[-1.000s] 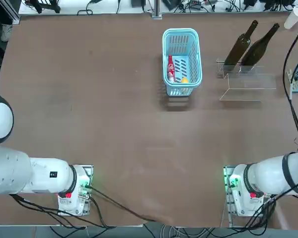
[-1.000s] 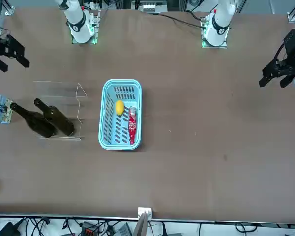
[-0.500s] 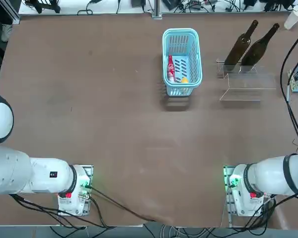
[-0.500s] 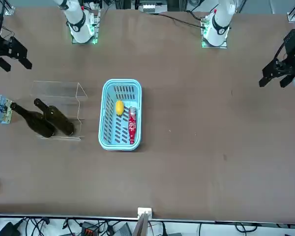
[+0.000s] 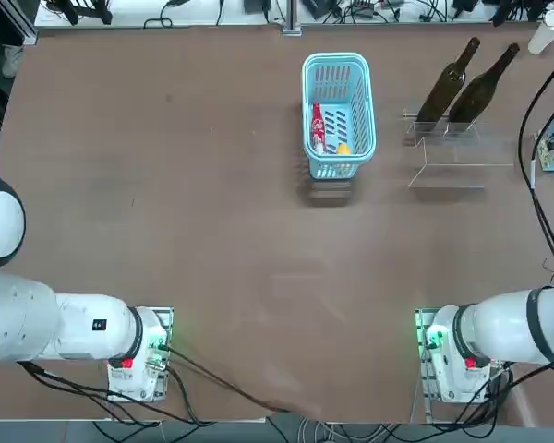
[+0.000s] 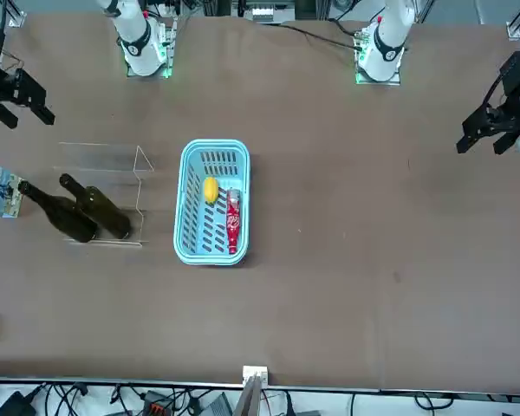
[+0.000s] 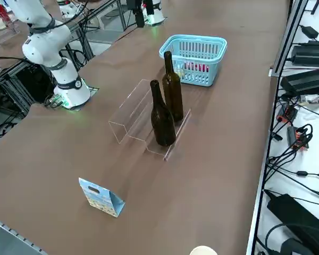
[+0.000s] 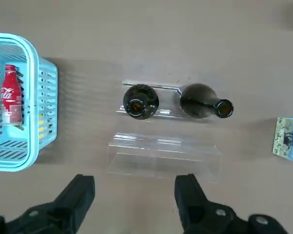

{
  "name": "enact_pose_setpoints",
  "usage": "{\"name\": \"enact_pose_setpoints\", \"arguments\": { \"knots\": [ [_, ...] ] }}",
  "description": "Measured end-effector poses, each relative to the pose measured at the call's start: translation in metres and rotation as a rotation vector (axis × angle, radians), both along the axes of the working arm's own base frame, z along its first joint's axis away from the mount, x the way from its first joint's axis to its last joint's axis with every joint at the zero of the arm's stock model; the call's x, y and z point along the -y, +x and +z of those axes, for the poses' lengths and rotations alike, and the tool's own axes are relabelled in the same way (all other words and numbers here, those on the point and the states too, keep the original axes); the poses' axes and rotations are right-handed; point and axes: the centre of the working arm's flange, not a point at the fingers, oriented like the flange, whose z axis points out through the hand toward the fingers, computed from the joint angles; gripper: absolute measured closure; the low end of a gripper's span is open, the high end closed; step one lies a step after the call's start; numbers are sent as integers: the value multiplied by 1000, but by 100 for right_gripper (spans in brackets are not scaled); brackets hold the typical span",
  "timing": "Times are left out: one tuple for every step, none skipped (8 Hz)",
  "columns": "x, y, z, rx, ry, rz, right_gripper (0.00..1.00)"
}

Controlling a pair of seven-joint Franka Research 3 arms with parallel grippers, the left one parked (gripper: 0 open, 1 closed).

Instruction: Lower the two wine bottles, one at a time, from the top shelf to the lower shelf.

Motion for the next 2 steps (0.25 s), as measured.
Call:
{"name": "enact_pose_setpoints", "arguments": {
  "knots": [
    [1, 0, -3, -1, 0, -2, 0],
    [1, 1, -4, -1, 0, -3, 0]
  ]
}}
